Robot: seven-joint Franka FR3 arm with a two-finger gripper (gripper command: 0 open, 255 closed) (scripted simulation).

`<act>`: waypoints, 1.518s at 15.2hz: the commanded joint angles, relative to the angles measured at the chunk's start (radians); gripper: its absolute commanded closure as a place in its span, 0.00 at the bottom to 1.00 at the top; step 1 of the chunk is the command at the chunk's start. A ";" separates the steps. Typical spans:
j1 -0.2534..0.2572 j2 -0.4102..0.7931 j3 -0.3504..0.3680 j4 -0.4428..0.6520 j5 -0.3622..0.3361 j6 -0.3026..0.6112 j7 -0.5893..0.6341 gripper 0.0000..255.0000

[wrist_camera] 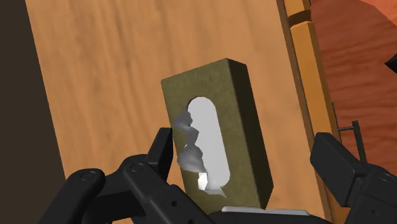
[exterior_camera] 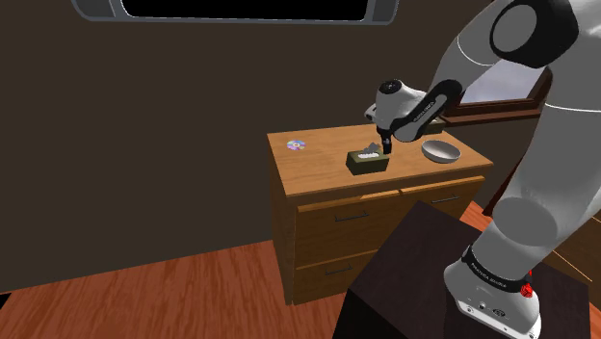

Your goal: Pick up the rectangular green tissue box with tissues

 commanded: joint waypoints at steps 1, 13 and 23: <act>-0.006 0.074 -0.013 0.072 -0.034 0.035 0.002 0.00; 0.009 0.319 -0.076 0.263 -0.147 0.154 0.094 0.00; 0.011 0.318 -0.075 0.263 -0.146 0.153 0.095 1.00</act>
